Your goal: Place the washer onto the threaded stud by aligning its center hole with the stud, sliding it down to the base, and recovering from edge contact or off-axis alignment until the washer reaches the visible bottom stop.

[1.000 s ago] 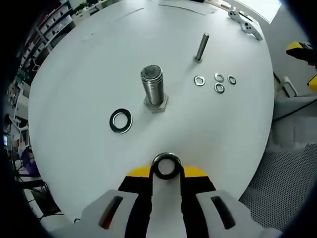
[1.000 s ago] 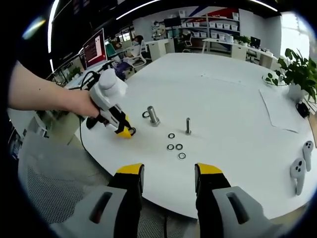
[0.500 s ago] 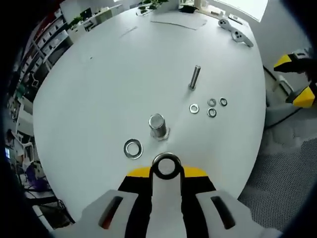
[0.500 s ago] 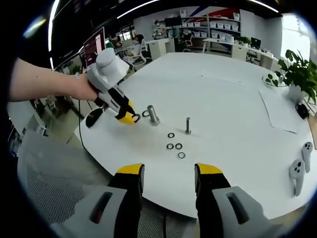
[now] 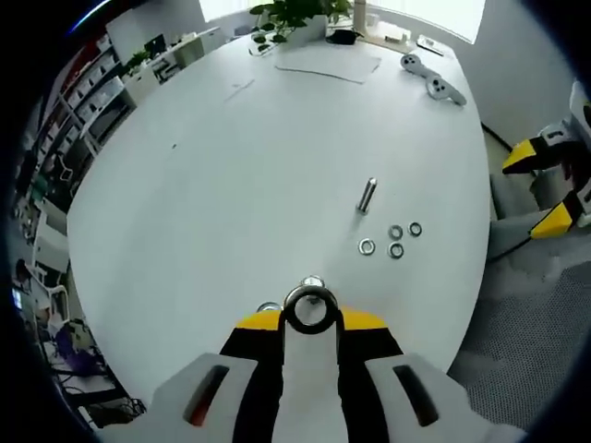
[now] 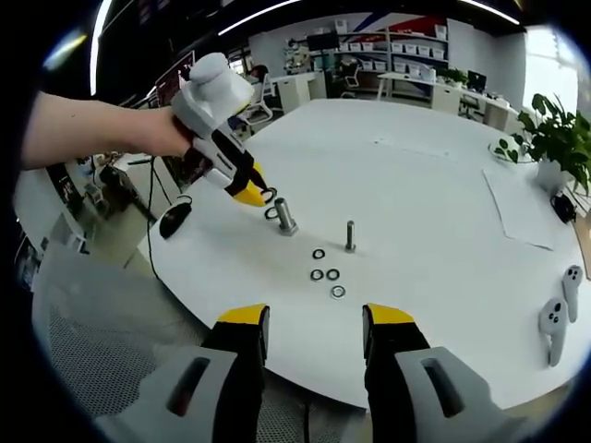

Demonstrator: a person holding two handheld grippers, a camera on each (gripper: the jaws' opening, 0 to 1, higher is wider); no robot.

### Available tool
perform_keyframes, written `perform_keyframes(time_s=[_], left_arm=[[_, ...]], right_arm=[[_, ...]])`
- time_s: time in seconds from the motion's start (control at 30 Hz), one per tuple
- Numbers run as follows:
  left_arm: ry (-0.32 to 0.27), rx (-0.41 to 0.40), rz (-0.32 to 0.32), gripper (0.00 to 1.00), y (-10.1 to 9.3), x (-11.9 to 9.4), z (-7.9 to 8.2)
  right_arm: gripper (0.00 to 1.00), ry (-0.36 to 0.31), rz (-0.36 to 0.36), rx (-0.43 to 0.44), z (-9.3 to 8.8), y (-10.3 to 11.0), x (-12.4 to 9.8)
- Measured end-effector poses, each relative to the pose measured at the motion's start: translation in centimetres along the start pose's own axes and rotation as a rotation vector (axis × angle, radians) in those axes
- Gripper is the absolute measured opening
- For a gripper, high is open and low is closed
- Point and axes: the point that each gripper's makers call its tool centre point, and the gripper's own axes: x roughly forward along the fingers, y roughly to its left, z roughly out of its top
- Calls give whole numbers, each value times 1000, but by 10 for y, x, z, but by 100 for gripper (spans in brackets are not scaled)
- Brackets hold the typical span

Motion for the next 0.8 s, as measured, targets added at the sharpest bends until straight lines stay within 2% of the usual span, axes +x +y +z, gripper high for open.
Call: perform_keyframes(time_s=[0.27, 0.8], left_arm=[[8, -2, 0, 19, 1, 9, 7], [44, 13, -32, 19, -2, 18, 4]], right_arm=[[43, -2, 1, -4, 1, 1, 0], [43, 1, 1, 3, 0, 0, 0]])
